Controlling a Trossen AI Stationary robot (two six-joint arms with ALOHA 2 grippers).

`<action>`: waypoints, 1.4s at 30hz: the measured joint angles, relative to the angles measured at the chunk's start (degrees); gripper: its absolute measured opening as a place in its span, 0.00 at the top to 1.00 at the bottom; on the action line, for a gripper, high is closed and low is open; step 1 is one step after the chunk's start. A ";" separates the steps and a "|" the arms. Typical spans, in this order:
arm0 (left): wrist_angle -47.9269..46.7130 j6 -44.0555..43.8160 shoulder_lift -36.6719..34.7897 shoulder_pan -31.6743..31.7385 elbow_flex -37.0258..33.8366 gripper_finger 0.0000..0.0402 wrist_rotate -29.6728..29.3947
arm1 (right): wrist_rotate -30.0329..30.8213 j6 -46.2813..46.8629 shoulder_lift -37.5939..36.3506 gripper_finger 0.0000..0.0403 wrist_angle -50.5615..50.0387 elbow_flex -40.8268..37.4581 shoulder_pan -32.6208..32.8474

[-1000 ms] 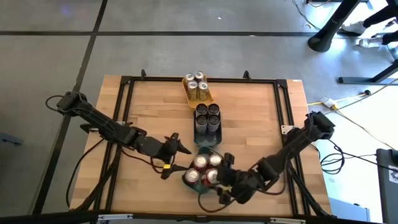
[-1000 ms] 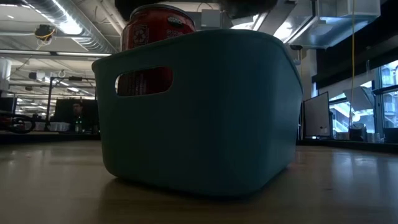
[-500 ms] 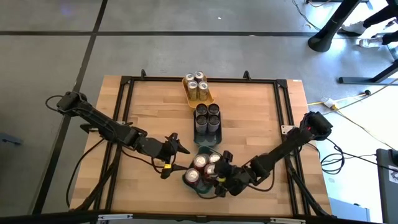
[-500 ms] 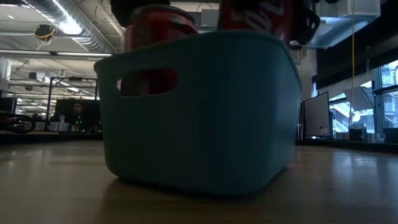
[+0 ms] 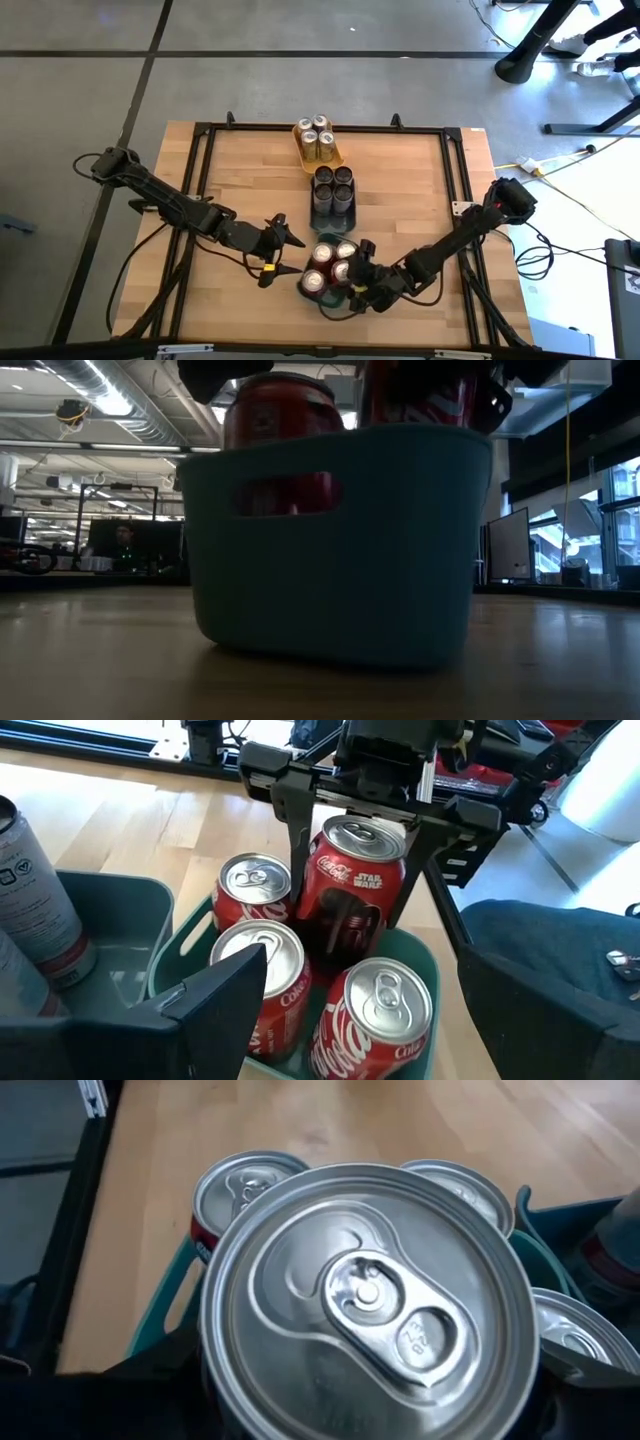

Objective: Sort soda cans
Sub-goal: Put the right red soda can into the green bin

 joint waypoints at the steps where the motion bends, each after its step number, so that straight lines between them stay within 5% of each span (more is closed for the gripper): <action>1: 0.07 0.00 0.00 0.00 0.00 0.21 0.00 | -0.16 -0.57 0.00 0.27 -0.20 -0.02 0.00; 26: 0.22 -0.22 -0.02 0.00 0.00 0.21 0.00 | -6.31 -3.85 1.90 0.27 2.91 -0.13 0.02; 42: 0.29 -0.23 -0.02 0.00 0.00 0.21 0.00 | -3.70 0.66 1.19 0.27 0.49 0.87 0.83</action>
